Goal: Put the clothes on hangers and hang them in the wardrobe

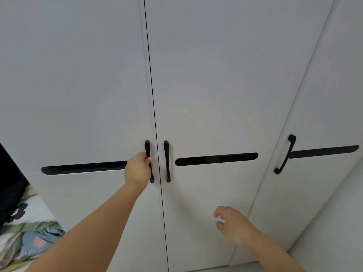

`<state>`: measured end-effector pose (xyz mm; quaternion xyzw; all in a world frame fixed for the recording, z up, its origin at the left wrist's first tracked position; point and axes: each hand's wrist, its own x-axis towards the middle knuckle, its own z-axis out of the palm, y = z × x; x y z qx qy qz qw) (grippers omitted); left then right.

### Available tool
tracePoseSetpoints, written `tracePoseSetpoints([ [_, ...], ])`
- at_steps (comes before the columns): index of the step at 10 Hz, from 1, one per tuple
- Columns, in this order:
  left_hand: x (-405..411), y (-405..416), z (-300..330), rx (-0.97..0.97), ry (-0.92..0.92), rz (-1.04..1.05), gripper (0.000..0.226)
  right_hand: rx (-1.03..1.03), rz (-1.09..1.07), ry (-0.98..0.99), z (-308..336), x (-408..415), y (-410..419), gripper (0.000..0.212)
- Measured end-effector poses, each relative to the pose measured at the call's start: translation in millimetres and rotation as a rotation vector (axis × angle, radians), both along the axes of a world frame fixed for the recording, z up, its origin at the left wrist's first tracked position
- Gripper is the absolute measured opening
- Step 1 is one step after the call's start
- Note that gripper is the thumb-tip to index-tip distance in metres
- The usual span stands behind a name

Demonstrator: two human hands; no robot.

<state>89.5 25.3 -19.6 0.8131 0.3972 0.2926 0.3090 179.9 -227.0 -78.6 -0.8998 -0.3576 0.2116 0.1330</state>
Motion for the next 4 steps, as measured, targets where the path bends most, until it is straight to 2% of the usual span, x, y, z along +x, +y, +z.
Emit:
tracePoseSetpoints([
  [2, -1.5, 7.0, -2.7, -0.027, -0.014, -0.038, 0.025, -0.004, -0.018, 0.024, -3.4, -7.4, 12.3, 0.03],
  [3, -2.2, 6.6, -0.9, 0.042, 0.094, -0.043, 0.032, 0.001, -0.029, 0.026, -1.9, -12.6, 9.7, 0.03],
  [4, -7.1, 1.8, 3.9, -0.004, 0.163, -0.003, 0.03, 0.009, -0.026, 0.012, 4.8, -19.4, 0.9, 0.03],
])
